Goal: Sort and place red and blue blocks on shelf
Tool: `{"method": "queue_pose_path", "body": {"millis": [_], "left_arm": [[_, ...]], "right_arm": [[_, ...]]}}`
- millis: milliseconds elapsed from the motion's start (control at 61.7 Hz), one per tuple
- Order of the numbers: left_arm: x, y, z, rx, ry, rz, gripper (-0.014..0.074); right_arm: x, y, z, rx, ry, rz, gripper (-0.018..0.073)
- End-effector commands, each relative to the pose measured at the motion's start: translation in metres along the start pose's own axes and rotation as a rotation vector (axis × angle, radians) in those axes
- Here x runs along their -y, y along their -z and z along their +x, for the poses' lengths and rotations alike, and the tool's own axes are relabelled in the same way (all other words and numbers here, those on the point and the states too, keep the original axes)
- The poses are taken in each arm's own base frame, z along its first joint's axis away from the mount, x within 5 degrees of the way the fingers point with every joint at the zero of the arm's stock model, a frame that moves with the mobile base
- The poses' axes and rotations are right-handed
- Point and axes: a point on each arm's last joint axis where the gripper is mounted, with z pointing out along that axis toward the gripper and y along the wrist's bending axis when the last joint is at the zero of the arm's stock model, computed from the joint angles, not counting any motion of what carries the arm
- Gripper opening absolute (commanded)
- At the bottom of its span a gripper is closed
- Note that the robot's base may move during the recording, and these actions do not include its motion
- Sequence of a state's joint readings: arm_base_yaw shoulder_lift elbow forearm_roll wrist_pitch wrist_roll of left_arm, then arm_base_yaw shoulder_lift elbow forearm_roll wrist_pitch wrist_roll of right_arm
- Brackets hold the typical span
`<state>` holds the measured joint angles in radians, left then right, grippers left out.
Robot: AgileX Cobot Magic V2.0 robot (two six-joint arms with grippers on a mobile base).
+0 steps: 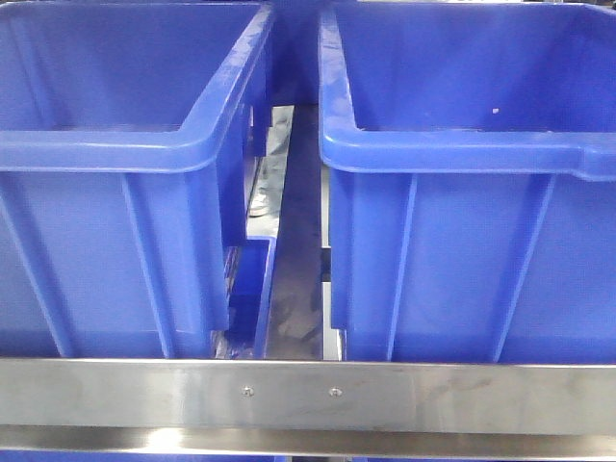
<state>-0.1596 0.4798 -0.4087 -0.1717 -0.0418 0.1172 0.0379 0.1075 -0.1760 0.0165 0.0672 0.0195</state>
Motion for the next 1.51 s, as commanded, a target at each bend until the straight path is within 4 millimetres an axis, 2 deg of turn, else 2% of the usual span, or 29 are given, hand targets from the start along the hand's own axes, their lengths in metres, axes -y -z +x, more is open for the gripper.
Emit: {"method": "queue_pose_path", "body": {"millis": [0,194,308,1490], "left_arm": [[-0.001,0.001,-0.017,0.112,0.005,-0.011,0.0122],[-0.001,0.001,-0.017,0.112,0.005,-0.011,0.0122],[-0.001,0.001,-0.018,0.114,0.005,-0.011,0.0122],[-0.001,0.001,-0.017,0.112,0.005,-0.011,0.0122]], "right_arm": [[0.0,0.008,-0.006,0.129,-0.007,0.004,0.0022],[0.004,0.011,0.028,0.103,-0.003,0.056,0.0022],[0.006,0.01,0.037,0.133,-0.018,0.08,0.0022],[0.003,0.009,0.041,0.096,-0.029,0.026,0.0022]]}}
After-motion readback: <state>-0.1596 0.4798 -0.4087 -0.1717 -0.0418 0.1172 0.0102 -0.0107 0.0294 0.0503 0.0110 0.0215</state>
